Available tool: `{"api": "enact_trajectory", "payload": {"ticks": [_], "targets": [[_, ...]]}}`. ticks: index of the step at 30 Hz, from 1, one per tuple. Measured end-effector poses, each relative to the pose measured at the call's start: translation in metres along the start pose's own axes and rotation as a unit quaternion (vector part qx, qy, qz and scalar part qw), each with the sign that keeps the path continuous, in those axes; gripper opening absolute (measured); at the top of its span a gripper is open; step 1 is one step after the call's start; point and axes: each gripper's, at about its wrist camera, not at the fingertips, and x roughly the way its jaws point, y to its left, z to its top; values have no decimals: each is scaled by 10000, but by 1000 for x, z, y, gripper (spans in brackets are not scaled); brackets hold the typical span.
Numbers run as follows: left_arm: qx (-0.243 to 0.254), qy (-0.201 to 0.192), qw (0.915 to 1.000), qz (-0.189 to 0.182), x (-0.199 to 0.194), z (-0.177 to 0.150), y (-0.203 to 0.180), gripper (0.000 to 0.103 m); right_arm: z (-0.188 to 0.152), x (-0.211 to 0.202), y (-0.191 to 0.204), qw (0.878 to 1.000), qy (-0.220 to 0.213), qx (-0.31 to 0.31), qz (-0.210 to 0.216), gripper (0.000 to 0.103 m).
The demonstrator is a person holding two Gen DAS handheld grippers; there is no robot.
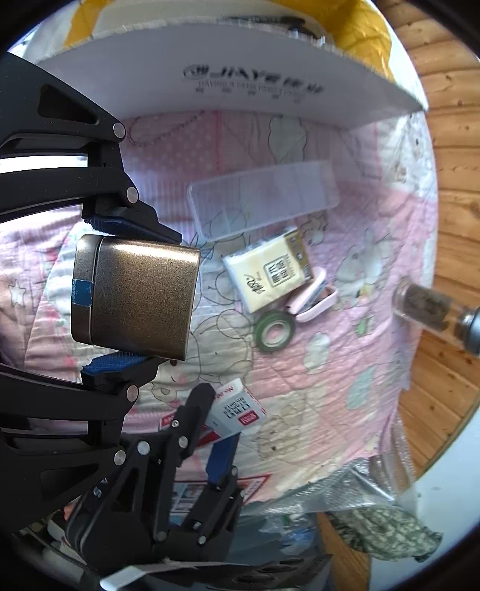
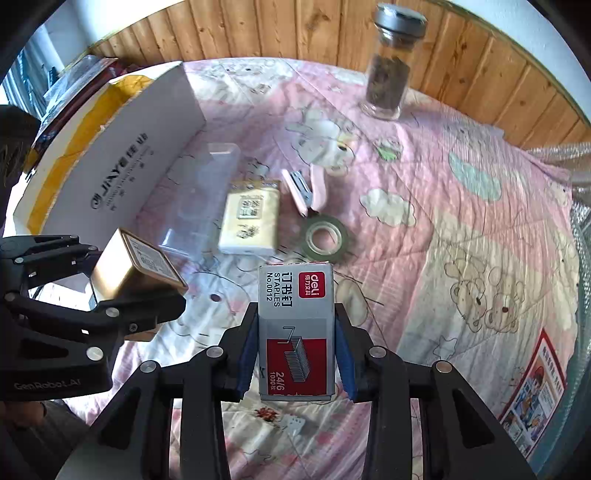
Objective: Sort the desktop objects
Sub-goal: 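Carry the gold box and staple box with both tools into the white box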
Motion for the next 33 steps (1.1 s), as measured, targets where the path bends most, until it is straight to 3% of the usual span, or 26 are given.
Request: {"api": "enact_trajectory", "payload": {"ticks": [16, 27, 33], "targets": [[-901, -700, 9934, -141, -70, -13, 50, 53, 28, -26, 68, 9964, -281, -798, 23, 39], [-1570, -1048, 9819, -171, -105, -27, 95, 53, 46, -42, 113, 9903, -393, -1321, 176, 39], [-2011, -1196, 9722, -110, -120, -35, 127, 53, 63, -50, 138, 9864, -436, -1480, 563, 39]]}}
